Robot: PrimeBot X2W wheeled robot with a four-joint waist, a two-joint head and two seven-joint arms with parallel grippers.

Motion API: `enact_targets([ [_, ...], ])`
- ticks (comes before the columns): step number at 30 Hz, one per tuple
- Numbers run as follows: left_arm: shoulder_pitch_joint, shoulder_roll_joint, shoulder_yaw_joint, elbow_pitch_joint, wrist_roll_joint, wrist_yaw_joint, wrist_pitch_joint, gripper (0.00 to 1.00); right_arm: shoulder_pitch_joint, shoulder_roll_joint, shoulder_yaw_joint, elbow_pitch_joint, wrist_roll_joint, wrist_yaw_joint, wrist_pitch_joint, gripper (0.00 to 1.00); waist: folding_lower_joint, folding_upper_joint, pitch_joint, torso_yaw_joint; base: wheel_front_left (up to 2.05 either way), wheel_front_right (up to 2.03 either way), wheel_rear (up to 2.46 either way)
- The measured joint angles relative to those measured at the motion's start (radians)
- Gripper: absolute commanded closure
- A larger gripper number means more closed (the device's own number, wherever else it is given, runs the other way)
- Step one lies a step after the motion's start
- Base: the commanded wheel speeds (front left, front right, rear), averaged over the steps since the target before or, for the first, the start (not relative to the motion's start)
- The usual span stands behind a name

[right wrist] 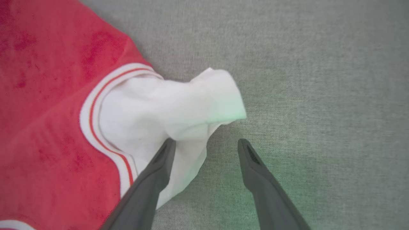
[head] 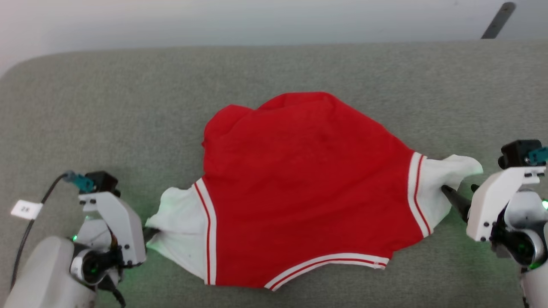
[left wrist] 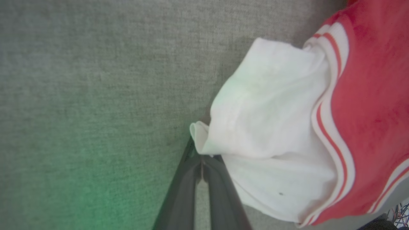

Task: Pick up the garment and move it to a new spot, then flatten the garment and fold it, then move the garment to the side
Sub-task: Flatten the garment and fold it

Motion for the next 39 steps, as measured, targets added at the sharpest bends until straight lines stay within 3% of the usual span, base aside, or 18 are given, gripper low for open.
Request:
enact_targets([
  [10,-0.067,-0.024,-0.028,-0.007,-0.002,-0.019,-0.036,1.00,-0.150,-0.029,0.044,0.188,-0.002,0.000,0.040,0.00,0.0000,0.0000,0.071,0.054,0.00,0.00,0.00],
  [11,-0.070,-0.025,-0.030,-0.005,-0.002,-0.021,-0.038,1.00,-0.162,-0.037,0.056,0.199,-0.001,0.000,0.045,0.25,0.0000,0.0000,0.075,0.059,0.00,0.00,0.00],
  [12,-0.073,-0.026,-0.032,-0.004,-0.002,-0.023,-0.042,1.00,-0.172,-0.043,0.068,0.210,0.004,0.000,0.048,0.98,0.0001,0.0000,0.079,0.063,0.00,0.00,0.00],
  [25,-0.119,-0.010,-0.050,-0.010,-0.012,-0.017,-0.002,1.00,-0.241,-0.089,0.121,0.277,0.100,0.000,0.096,1.00,0.0000,0.0000,0.047,0.067,0.00,0.00,0.00],
  [33,-0.234,0.037,-0.059,-0.102,0.011,-0.002,0.064,1.00,-0.293,-0.109,0.144,0.188,0.198,0.000,0.123,1.00,0.0000,0.0000,-0.031,0.059,0.00,0.00,0.00],
  [39,-0.388,0.037,-0.085,-0.144,0.035,0.001,0.109,1.00,-0.372,-0.098,0.160,0.119,0.209,0.000,0.113,1.00,0.0001,0.0000,-0.105,0.054,0.00,0.00,0.00],
])
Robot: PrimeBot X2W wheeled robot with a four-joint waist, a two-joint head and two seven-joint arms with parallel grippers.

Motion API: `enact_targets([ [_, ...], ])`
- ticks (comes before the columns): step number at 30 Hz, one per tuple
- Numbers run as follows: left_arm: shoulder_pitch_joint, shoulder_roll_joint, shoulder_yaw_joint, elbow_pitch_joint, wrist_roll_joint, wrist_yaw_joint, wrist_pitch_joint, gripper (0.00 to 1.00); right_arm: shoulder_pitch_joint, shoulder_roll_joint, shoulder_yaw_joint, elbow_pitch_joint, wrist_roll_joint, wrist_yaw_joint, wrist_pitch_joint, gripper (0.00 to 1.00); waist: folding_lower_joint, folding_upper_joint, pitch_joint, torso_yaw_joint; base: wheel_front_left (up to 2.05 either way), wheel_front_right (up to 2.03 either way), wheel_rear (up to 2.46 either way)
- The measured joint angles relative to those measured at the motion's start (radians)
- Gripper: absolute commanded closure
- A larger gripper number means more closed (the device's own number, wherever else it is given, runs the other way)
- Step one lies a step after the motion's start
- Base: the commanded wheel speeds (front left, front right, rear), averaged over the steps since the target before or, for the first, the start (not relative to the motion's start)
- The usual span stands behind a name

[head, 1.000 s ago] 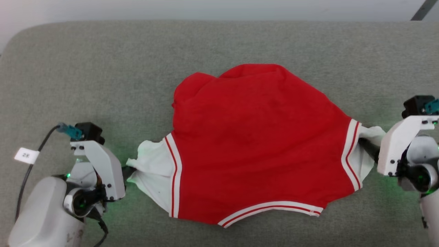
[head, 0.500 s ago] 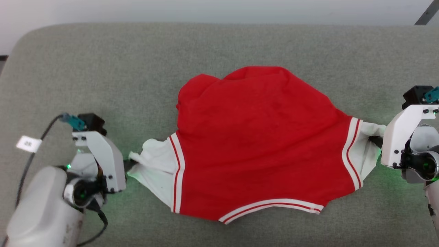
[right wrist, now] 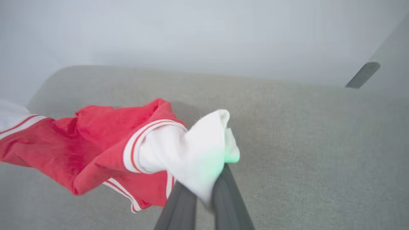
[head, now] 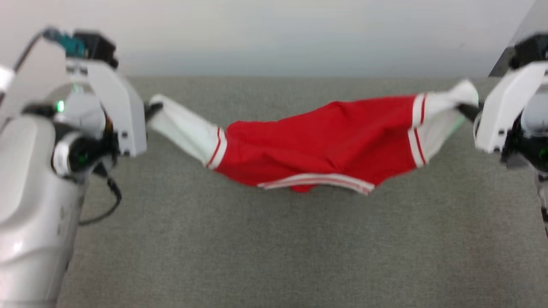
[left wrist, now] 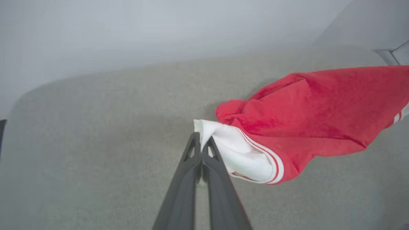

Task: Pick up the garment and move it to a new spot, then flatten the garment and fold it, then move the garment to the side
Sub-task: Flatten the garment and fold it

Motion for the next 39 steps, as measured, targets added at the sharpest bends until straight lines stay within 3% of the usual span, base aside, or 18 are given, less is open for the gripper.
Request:
enact_targets([
  [9,-0.268,-0.043,-0.050,0.039,0.052,-0.015,-0.053,1.00,-0.186,0.034,0.049,-0.021,-0.015,0.000,-0.120,1.00,0.0000,0.0000,-0.102,-0.007,0.00,0.00,0.00],
  [16,-0.441,-0.057,-0.076,0.123,0.087,-0.024,-0.145,1.00,-0.344,0.049,0.086,0.043,-0.037,0.000,-0.241,1.00,0.0000,0.0000,-0.145,-0.015,0.00,0.00,0.00],
  [24,-0.535,-0.064,-0.096,0.198,0.076,-0.026,-0.155,1.00,-0.441,0.057,0.104,0.134,-0.006,0.000,-0.251,1.00,-0.0001,0.0000,-0.154,-0.012,0.00,0.00,0.00],
  [32,-0.600,-0.059,-0.118,0.224,0.106,-0.028,-0.201,1.00,-0.513,0.031,0.105,0.188,-0.027,0.000,-0.259,1.00,-0.0001,0.0000,-0.085,-0.005,0.00,0.00,0.00],
  [39,-0.746,-0.103,-0.095,0.310,0.169,0.002,-0.464,1.00,-0.676,0.016,0.149,0.257,-0.227,0.000,-0.582,1.00,0.0000,0.0000,0.060,-0.002,0.00,0.00,0.00],
])
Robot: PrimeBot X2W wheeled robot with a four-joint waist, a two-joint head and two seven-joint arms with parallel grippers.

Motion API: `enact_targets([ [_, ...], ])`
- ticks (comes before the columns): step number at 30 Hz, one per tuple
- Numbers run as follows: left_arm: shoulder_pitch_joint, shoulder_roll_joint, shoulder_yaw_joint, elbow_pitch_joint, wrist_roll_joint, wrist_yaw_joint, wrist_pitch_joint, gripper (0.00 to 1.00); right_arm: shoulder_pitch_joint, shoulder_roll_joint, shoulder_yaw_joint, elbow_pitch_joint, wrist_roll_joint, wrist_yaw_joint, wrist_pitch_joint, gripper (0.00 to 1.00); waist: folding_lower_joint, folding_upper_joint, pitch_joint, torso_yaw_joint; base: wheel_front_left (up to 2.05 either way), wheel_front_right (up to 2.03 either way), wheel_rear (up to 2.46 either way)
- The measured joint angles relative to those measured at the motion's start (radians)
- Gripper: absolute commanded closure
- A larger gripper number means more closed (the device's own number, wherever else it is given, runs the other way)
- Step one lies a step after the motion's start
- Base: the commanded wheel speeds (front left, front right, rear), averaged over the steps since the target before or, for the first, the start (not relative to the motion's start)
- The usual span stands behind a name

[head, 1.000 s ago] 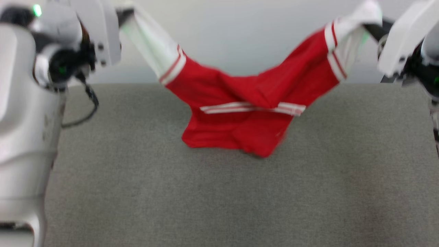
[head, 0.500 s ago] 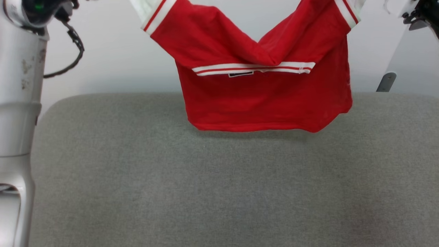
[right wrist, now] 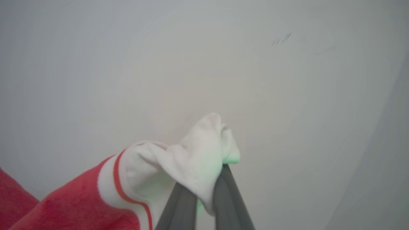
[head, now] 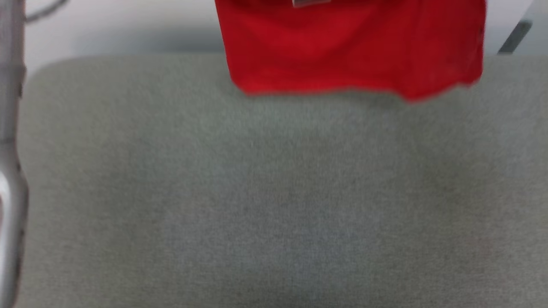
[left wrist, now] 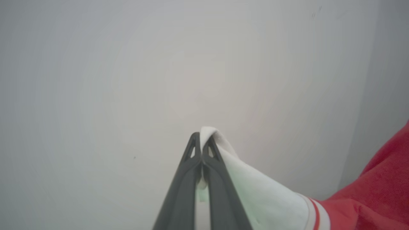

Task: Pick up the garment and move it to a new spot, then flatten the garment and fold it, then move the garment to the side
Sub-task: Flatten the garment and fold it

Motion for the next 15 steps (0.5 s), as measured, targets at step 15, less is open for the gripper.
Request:
enact_targets([
  [15,-0.241,-0.061,0.011,0.132,-0.092,-0.030,-0.585,1.00,-0.246,-0.058,0.037,0.230,-0.365,0.000,-0.463,1.00,0.0000,0.0000,0.403,0.017,0.00,0.00,0.00],
])
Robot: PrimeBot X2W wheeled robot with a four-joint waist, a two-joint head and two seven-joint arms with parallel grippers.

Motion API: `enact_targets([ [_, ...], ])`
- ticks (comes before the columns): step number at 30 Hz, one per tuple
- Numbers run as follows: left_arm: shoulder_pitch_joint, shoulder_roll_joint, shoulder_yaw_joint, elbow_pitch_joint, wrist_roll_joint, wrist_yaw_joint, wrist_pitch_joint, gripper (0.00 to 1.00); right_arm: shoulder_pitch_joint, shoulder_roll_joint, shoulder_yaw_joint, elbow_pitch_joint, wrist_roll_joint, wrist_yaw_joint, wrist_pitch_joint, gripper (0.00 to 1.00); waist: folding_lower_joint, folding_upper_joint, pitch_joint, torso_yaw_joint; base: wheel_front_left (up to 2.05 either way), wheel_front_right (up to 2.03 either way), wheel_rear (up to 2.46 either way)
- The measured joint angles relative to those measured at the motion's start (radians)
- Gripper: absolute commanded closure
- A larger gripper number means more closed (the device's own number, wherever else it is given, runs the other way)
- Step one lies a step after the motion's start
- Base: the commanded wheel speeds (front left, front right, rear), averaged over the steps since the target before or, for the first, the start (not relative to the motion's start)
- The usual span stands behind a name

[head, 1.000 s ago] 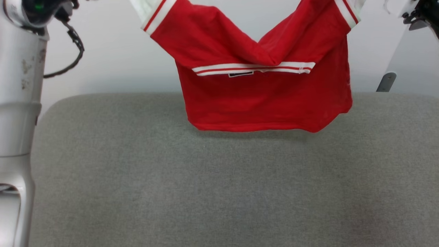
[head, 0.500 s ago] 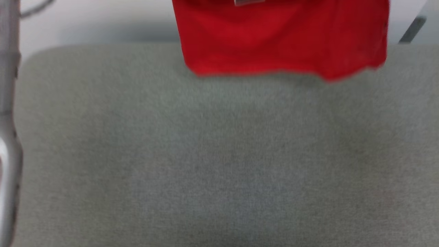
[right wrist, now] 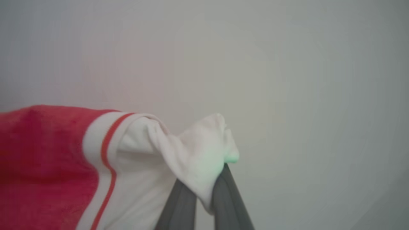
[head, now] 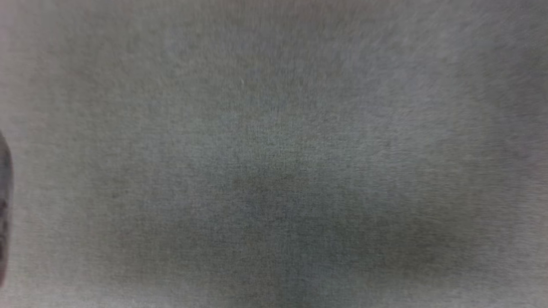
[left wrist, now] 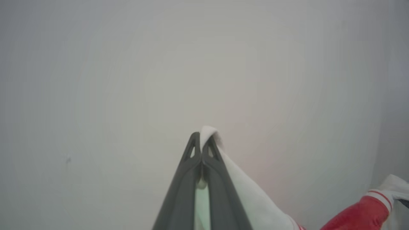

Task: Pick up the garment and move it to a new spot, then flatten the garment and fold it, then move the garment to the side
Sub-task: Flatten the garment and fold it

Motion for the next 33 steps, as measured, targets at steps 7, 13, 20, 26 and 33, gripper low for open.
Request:
enact_targets([
  [7,0.138,0.023,-0.097,0.044,-0.119,-0.001,-0.042,1.00,0.094,0.020,0.025,0.067,0.053,0.000,-0.007,1.00,0.0000,0.0000,0.133,0.031,0.00,0.00,0.00],
  [13,0.221,0.051,-0.213,0.078,-0.186,-0.001,0.097,1.00,0.178,0.004,0.077,0.074,0.270,0.000,0.028,1.00,0.0000,0.0000,0.138,0.069,0.00,0.00,0.00],
  [20,0.375,0.098,-0.266,0.046,-0.267,-0.001,0.245,1.00,0.388,-0.124,0.109,-0.106,0.659,0.000,0.254,1.00,0.0000,0.0000,0.047,0.095,0.00,0.00,0.00],
  [26,0.554,0.169,-0.268,-0.047,-0.324,0.001,0.322,1.00,0.618,-0.260,0.090,-0.262,0.872,0.000,0.441,1.00,0.0000,0.0000,-0.084,0.109,0.00,0.00,0.00],
  [33,0.866,0.277,-0.298,-0.308,-0.376,0.086,0.424,1.00,0.927,-0.369,0.113,-0.456,1.030,0.000,0.691,1.00,0.0000,0.0000,-0.234,0.110,0.00,0.00,0.00],
])
